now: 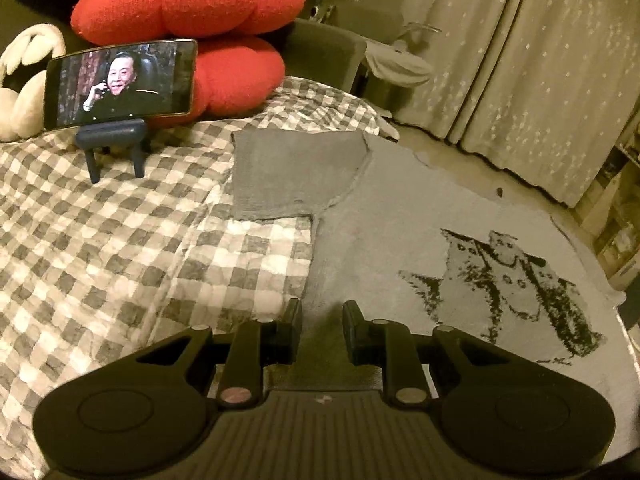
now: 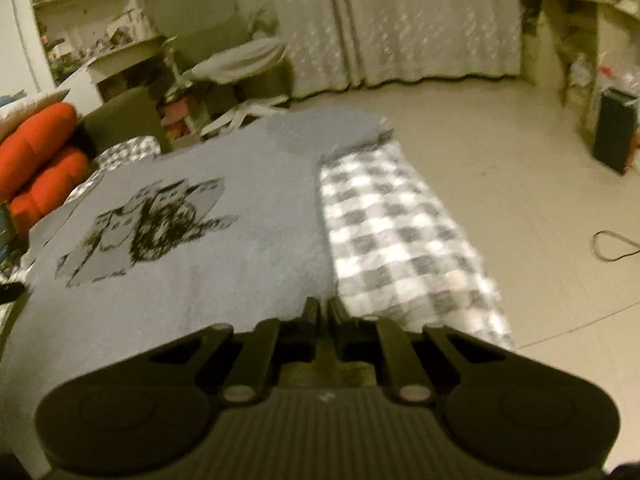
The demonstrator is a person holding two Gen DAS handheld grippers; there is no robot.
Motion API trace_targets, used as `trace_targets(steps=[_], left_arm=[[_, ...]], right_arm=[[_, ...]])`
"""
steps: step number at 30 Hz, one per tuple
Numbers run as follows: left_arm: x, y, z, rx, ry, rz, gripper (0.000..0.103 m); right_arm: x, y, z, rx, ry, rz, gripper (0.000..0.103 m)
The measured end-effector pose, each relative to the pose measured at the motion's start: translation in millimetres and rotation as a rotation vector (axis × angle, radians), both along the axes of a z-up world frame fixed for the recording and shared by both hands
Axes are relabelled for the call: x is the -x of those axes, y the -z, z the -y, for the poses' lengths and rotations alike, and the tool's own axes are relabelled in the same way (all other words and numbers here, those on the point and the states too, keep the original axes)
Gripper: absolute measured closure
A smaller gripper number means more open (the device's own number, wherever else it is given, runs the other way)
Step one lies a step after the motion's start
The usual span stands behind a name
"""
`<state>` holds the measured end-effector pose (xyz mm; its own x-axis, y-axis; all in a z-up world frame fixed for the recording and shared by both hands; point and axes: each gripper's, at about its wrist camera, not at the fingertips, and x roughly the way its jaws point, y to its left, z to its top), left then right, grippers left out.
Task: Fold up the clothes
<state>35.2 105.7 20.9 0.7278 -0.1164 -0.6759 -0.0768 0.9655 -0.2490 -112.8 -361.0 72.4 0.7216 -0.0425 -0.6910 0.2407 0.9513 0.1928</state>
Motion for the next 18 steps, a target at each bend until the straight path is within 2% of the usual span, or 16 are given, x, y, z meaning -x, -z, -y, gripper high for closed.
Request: trace_targets(steps=[3, 6, 11, 16, 18], left_arm=[[-1.0, 1.8, -0.6, -0.004, 0.0, -0.016, 0.083], [-2.0, 3.0, -1.8, -0.001, -0.002, -0.026, 0.083], [-1.2, 2.6, -5.6, 0.009, -0.009, -0.028, 0.083], [-2.5, 3.1, -4.3, 0.0, -0.006, -0.031, 0.083], [-1.8, 2.5, -3.7, -0.001, -0.002, -0.03, 0.083]], right_arm=[[6.2, -3.9, -1.3, 0.046, 0.032, 0.017, 0.095], [1.0, 0.9, -4.6, 0.084, 0.036, -0.013, 0.095], [5.1, -3.5, -2.0, 0.084, 0.056, 0.02, 0.095], [2.4, -1.0, -1.4, 0.107, 0.062, 0.005, 0.095], [5.4, -4.4, 0.3, 0.091, 0.073, 0.031, 0.095]])
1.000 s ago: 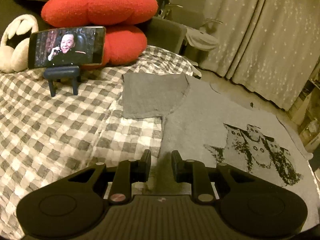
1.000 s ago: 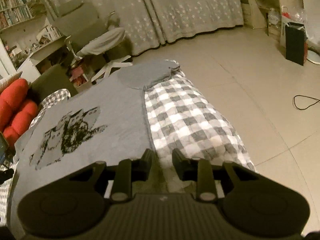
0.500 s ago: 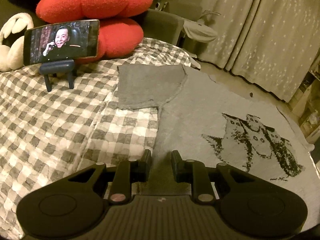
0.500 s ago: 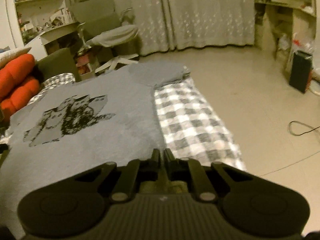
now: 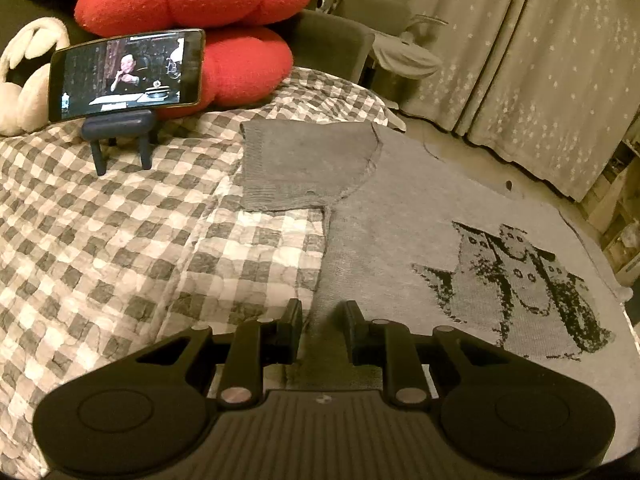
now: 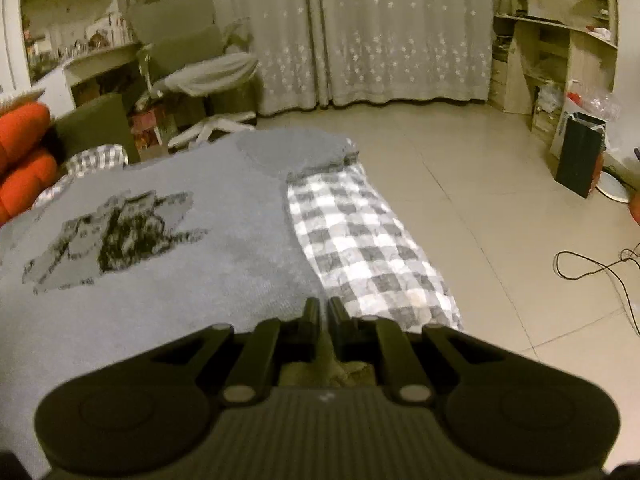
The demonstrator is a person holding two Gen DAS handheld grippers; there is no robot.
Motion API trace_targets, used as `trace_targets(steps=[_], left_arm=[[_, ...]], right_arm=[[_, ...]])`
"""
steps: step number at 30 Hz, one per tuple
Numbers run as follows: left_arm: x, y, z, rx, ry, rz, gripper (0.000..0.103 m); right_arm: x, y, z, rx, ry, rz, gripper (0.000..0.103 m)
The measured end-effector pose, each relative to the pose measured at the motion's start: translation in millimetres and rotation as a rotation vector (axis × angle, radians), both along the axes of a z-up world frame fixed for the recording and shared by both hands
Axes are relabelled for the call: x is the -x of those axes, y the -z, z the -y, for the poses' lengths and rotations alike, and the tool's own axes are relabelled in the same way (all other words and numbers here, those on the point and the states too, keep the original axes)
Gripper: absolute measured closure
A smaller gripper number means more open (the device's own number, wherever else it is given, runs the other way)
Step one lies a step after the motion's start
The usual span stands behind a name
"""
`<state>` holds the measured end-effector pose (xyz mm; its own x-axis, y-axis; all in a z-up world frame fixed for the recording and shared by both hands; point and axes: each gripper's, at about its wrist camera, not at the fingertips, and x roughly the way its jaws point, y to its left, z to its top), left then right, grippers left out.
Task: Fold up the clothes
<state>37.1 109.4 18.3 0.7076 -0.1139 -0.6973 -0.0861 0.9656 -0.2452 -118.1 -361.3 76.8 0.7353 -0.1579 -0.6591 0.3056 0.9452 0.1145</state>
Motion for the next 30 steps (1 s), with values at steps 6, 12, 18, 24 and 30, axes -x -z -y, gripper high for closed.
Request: trace_targets(steps=[6, 12, 18, 24, 30], left_arm=[[-1, 1, 0, -0.002, 0.011, -0.002, 0.083], [-1, 1, 2, -0.014, 0.015, -0.002, 0.083], [-2, 1, 2, -0.013, 0.015, -0.002, 0.083], [-2, 1, 2, -0.01, 0.014, -0.002, 0.083], [-2, 2, 2, -0.009, 0.013, -0.002, 0.083]], right_arm=[[2, -2, -7, 0.008, -0.017, -0.006, 0.095], [-7, 8, -8, 0.024, -0.027, -0.065, 0.093], [-4, 6, -14, 0.017, -0.073, -0.057, 0.051], [5, 10, -19, -0.046, -0.094, -0.074, 0.054], [10, 9, -25, -0.016, -0.091, -0.067, 0.094]])
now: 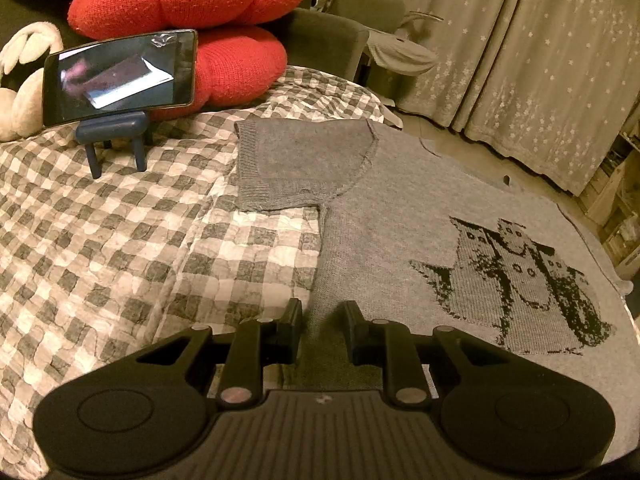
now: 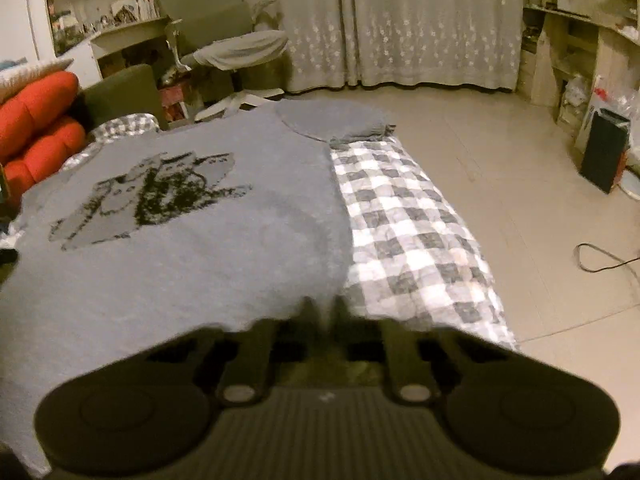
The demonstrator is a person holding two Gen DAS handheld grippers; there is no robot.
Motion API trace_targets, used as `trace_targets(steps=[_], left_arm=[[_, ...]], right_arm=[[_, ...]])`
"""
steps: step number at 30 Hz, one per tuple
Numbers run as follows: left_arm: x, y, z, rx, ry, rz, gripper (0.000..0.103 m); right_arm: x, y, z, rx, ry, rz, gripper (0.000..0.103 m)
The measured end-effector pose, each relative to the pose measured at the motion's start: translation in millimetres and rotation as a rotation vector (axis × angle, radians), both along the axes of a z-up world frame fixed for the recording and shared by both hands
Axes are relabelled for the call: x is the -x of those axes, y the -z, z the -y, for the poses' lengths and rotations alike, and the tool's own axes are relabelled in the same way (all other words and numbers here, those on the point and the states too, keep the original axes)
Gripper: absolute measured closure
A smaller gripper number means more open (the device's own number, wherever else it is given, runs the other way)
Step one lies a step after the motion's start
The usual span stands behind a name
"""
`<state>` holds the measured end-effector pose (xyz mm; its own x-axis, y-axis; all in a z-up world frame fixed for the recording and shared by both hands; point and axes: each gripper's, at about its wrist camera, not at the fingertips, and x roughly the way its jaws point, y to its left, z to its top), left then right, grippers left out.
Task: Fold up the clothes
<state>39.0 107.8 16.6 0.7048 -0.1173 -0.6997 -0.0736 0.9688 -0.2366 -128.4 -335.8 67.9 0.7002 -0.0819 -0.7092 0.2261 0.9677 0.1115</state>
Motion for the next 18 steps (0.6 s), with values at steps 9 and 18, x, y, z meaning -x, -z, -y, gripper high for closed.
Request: trace_targets(steps=[9, 18], left_arm=[[-0.3, 0.7, -0.4, 0.002, 0.0, 0.0, 0.083], [0.8, -1.0, -1.8, -0.002, 0.0, -0.004, 0.083]], right_arm=[[3.0, -1.4, 0.5, 0.059, 0.058, 0.015, 0.095], [5.5, -9.5, -4.8, 0.117, 0.082, 0.047, 0.095]])
